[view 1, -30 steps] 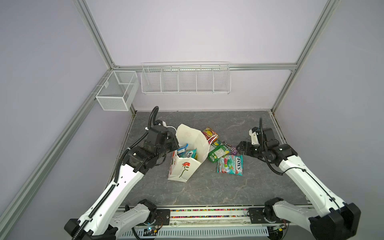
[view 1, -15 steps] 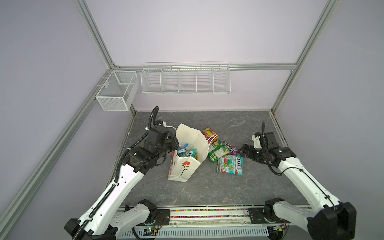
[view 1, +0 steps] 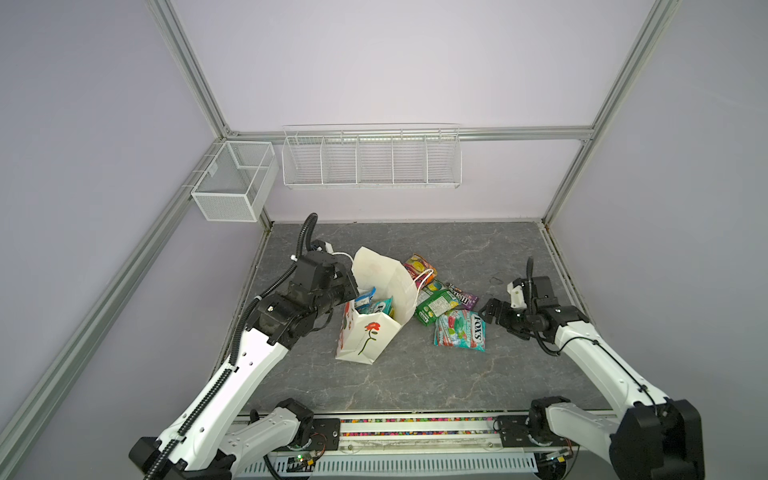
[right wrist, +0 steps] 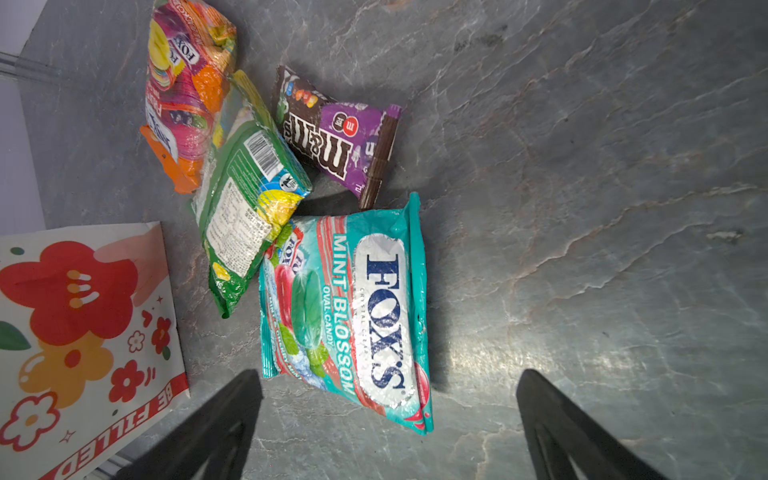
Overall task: Place the snacks into the paper bag
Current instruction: 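Lower the open right gripper onto the teal Mint Blossom bag and close it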
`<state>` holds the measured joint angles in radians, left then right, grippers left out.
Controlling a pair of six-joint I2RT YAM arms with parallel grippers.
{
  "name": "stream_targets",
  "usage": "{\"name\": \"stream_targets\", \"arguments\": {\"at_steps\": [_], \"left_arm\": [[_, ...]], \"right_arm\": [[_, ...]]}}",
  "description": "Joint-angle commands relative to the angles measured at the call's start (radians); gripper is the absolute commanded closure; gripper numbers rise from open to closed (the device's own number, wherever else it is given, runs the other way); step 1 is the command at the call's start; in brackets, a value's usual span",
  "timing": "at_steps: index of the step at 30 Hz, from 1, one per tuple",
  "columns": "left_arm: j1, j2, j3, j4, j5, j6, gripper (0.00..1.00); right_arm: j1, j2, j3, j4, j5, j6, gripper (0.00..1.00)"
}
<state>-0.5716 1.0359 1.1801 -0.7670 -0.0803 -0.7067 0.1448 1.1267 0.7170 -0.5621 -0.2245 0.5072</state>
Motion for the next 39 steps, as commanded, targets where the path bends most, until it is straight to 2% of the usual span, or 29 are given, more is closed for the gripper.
{"name": "stream_targets", "arguments": {"at_steps": [1, 6, 13, 16, 21, 39], "left_arm": [[-0.005, -0.018, -0.013, 0.031, -0.004, -0.007, 1.0], [-0.005, -0.02, -0.016, 0.031, -0.004, -0.007, 1.0], [-0.005, -0.025, -0.023, 0.034, -0.006, -0.008, 1.0], [-0.005, -0.025, -0.026, 0.035, -0.006, -0.009, 1.0], [-0.005, -0.025, -0.024, 0.035, -0.007, -0.008, 1.0], [-0.005, -0.03, -0.032, 0.037, -0.006, -0.01, 1.0]], "right_arm": [[-0.013, 0.012, -0.036, 0.054, -0.053, 0.016, 0.03], [-0.024, 0.027, -0.058, 0.085, -0.081, 0.023, 0.07], [-0.031, 0.041, -0.074, 0.105, -0.096, 0.027, 0.08], [-0.034, 0.048, -0.084, 0.119, -0.104, 0.03, 0.15], [-0.035, 0.06, -0.097, 0.137, -0.116, 0.034, 0.2], [-0.042, 0.116, -0.148, 0.227, -0.169, 0.049, 0.25]]}}
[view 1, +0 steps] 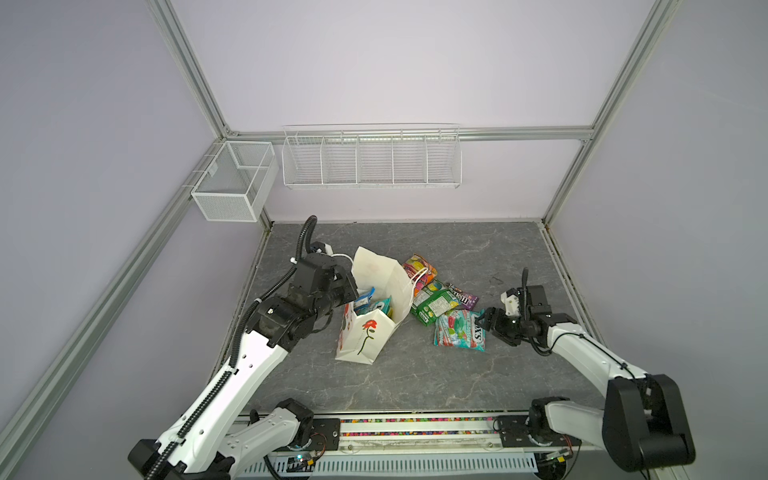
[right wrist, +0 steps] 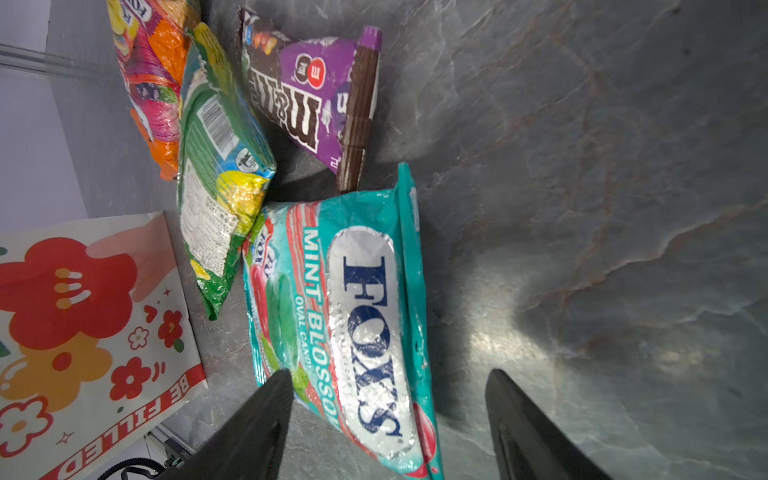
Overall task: Place the snacks into the paper bag
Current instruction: 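Lower the open right gripper onto the teal Mint Blossom bag and close it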
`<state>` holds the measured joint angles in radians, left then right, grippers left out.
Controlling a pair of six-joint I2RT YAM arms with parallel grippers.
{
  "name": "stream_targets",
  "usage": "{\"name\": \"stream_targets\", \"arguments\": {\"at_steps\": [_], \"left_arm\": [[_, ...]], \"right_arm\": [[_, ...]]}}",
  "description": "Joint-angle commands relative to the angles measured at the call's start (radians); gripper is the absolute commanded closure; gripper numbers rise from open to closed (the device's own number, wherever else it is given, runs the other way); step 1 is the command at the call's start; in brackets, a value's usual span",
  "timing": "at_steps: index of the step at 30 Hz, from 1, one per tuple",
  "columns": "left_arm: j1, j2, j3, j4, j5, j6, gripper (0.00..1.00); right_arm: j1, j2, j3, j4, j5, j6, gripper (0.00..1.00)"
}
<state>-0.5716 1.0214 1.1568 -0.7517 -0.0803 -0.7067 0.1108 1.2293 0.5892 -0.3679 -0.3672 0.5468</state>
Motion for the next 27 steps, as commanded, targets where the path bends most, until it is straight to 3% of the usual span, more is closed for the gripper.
{"name": "stream_targets", "arguments": {"at_steps": [1, 27], "left_arm": [[-0.005, -0.016, -0.009, 0.022, -0.006, -0.01, 1.0], [-0.005, -0.017, -0.023, 0.032, -0.003, -0.014, 1.0]], "right_arm": [[-0.008, 0.018, -0.022, 0.04, -0.031, 0.011, 0.26], [-0.011, 0.086, -0.063, 0.135, -0.081, 0.039, 0.45]]}}
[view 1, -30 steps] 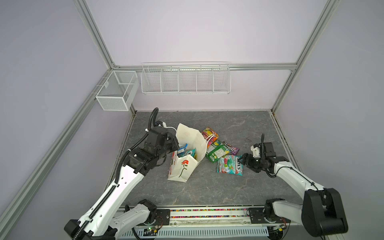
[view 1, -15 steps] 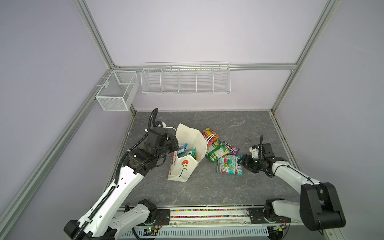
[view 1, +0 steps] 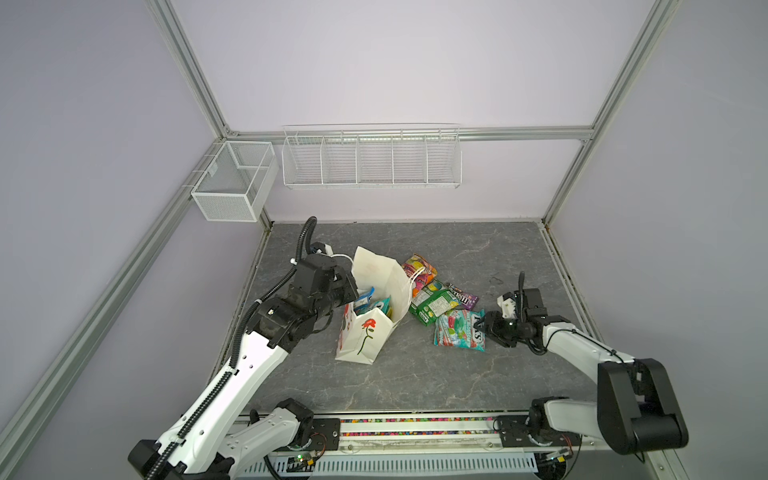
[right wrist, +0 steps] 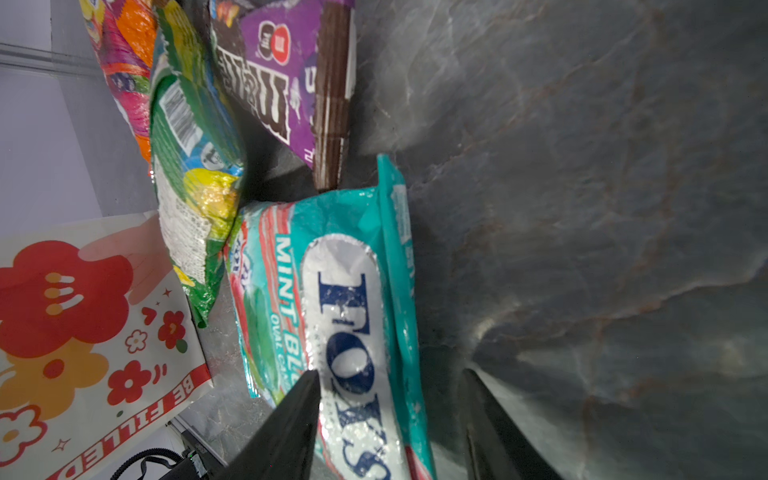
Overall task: Place the snacks into the paper bag
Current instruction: 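Lower the open right gripper onto the teal Mint Blossom bag and close it, then lift the teal Mint Blossom bag with the right gripper up toward the paper bag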
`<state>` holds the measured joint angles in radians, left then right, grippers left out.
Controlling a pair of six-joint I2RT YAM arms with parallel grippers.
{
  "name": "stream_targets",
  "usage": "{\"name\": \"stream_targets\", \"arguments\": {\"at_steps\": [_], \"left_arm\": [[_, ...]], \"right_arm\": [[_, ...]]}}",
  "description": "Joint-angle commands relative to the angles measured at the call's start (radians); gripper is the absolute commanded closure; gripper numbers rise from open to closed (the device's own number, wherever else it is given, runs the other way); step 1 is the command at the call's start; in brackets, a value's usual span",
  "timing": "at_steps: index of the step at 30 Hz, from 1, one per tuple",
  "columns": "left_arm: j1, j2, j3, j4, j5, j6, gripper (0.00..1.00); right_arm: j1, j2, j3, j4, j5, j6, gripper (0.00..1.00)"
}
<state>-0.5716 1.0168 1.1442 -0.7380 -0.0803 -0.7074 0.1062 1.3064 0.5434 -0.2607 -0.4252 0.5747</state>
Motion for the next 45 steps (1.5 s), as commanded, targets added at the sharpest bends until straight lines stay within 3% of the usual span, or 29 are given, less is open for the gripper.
{"name": "stream_targets", "arguments": {"at_steps": [1, 16, 35, 45], "left_arm": [[-0.005, -0.012, -0.011, 0.019, -0.003, -0.014, 1.0], [-0.005, -0.012, -0.012, 0.019, -0.003, -0.013, 1.0], [-0.005, 0.006, -0.004, 0.022, -0.006, -0.007, 1.0], [-0.005, 0.0, -0.011, 0.025, -0.006, -0.008, 1.0]], "right_arm": [[-0.007, 0.011, -0.019, 0.03, -0.024, 0.011, 0.45], [-0.006, 0.023, -0.016, 0.038, -0.035, 0.013, 0.62], [-0.007, 0.023, 0.018, 0.008, -0.044, 0.002, 0.93], [-0.006, -0.065, 0.025, -0.026, -0.076, -0.019, 0.93]]}}
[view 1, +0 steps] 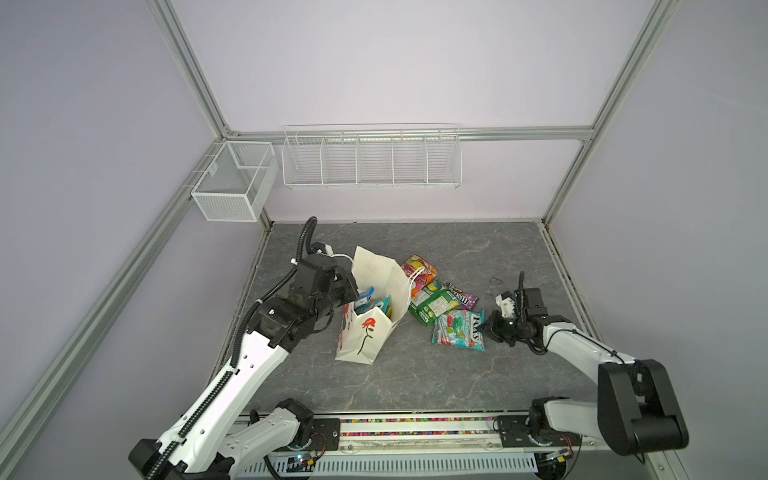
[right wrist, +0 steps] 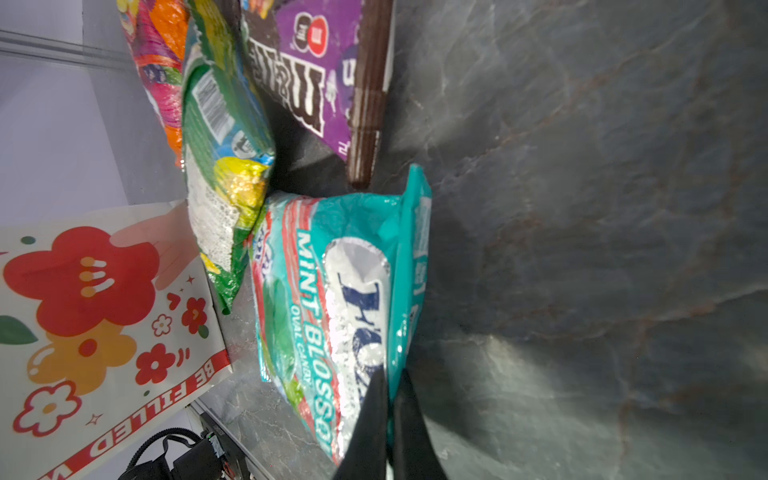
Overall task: Place the snacks into the paper bag
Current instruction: 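Lift the teal Mint Blossom bag with the right gripper up toward the paper bag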
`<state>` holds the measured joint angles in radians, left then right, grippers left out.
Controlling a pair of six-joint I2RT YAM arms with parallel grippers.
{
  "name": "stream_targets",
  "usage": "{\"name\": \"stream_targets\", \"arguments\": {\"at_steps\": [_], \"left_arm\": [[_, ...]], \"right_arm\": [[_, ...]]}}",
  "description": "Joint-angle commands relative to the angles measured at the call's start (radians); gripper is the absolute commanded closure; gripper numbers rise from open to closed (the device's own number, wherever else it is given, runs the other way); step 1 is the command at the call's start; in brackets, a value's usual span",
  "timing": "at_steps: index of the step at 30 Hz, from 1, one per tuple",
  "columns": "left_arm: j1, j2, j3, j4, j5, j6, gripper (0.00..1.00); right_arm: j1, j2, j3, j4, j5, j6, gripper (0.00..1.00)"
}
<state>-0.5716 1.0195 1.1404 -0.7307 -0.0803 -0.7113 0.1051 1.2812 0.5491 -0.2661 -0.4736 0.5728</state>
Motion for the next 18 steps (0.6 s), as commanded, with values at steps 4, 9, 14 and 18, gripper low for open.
{"name": "stream_targets", "arguments": {"at_steps": [4, 9, 14, 18], "left_arm": [[-0.005, -0.007, -0.008, 0.019, -0.005, -0.009, 1.0], [-0.005, -0.011, -0.011, 0.02, -0.001, -0.011, 1.0], [-0.005, -0.013, -0.013, 0.024, 0.0, -0.015, 1.0], [-0.005, -0.011, -0.013, 0.024, 0.003, -0.015, 1.0]], "right_arm": [[-0.005, -0.093, 0.026, -0.036, -0.04, -0.016, 0.93], [-0.005, -0.157, 0.028, -0.042, -0.069, -0.008, 0.93], [-0.005, -0.218, 0.035, -0.053, -0.094, -0.002, 0.93], [-0.004, -0.257, 0.048, -0.06, -0.108, 0.004, 0.94]]}}
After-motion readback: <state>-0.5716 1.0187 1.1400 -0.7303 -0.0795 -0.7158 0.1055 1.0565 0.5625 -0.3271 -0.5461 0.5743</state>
